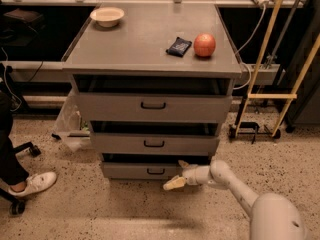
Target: Close bottom drawer
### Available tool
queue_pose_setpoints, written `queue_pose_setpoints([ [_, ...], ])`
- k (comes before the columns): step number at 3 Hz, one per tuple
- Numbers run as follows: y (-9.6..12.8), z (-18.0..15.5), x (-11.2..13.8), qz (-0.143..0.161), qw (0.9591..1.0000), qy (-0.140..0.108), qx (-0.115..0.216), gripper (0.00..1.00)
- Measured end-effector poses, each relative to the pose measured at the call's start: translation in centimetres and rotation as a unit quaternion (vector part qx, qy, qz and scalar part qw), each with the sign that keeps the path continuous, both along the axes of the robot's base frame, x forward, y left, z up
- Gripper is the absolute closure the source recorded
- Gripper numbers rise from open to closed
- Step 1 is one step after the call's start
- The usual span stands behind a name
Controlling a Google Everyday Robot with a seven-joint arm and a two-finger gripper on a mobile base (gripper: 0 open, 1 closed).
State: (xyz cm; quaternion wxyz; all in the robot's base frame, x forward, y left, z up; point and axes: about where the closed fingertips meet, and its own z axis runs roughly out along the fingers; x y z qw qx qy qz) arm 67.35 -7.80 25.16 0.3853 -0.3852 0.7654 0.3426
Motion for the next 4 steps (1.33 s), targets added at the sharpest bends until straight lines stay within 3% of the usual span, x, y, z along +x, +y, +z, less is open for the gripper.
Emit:
queue_pose_setpoints([
  [1, -7.9, 3.6, 0.1, -0.074, 0.9946, -0.006, -0.072, 0.0],
  [2, -10.8, 4.4, -1.4, -0.126, 0.9839, 0.02, -0.125, 0.0],
  [3, -9.3, 2.9, -3.8, -0.139, 0.9818, 0.054, -0.118, 0.0],
  [4, -7.9, 0.6, -3.7, -0.083, 0.9849, 0.067, -0.136, 0.0],
])
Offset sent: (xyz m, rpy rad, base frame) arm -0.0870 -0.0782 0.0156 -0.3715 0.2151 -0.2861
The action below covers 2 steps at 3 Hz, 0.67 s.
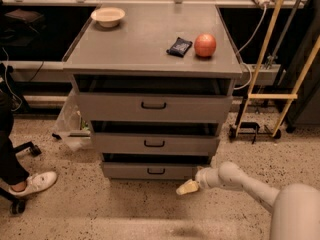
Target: Close bottom drawer
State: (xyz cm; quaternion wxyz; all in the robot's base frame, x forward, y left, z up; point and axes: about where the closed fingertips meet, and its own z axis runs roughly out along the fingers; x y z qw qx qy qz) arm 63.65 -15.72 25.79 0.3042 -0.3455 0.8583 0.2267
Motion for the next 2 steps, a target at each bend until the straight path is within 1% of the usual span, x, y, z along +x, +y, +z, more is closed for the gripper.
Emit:
queue_pose_setpoints([
  [1, 1.5, -0.8, 2.0, 0.051, 0.9987, 0.009, -0.004, 0.0],
  [2, 3.7, -1.5, 4.6, 0.089, 0.9953, 0.037, -0.001, 0.0],
])
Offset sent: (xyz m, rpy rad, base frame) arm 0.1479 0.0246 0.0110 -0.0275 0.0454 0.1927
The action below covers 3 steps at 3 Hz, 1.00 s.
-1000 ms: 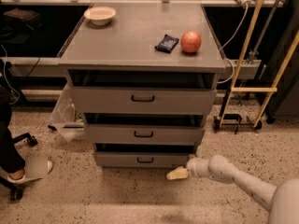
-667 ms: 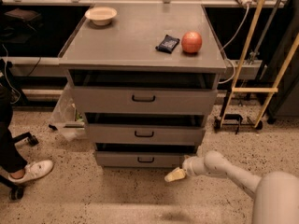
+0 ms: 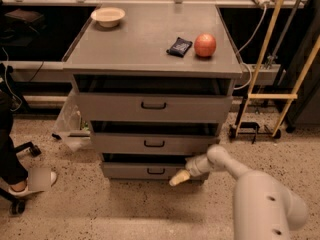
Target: Close bottom drawer
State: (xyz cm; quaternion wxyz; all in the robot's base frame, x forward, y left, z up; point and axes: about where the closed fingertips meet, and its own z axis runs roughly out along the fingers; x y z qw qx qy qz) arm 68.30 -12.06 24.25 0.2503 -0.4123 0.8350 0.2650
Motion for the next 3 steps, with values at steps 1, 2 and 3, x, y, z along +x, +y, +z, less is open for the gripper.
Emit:
queue_pose_setpoints([
  [1, 0.3, -0.4, 2.6, 0.006, 0.9997, 0.022, 0.002, 0.0],
  [2, 0.2, -0.1, 2.5, 0.005, 0.9998, 0.021, 0.001, 0.0],
  [3, -0.3, -0.1, 0.9, -0.007, 0.9999, 0.014, 0.002, 0.0],
])
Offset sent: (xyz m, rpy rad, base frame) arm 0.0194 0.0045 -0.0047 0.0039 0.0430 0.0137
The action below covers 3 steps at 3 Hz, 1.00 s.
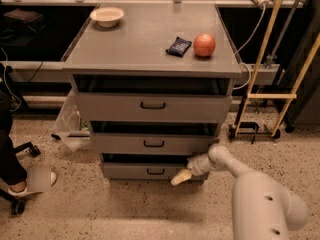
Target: Close bottom drawer
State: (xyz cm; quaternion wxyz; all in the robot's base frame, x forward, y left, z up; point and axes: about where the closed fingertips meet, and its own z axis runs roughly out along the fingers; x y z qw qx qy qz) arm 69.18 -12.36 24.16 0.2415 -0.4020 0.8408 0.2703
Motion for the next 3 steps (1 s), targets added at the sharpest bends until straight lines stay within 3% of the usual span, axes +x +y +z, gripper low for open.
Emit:
queue_pose_setpoints([
  [1, -4.2, 0.4, -3.0, -0.068, 0.9972, -0.031, 0.008, 0.0],
  [2, -7.2, -1.9, -9.2, -0.139, 0.989, -0.043, 0.027, 0.0],
  [3, -9.0, -3.0, -13.4, -0.165, 0.9853, -0.028, 0.032, 0.0],
])
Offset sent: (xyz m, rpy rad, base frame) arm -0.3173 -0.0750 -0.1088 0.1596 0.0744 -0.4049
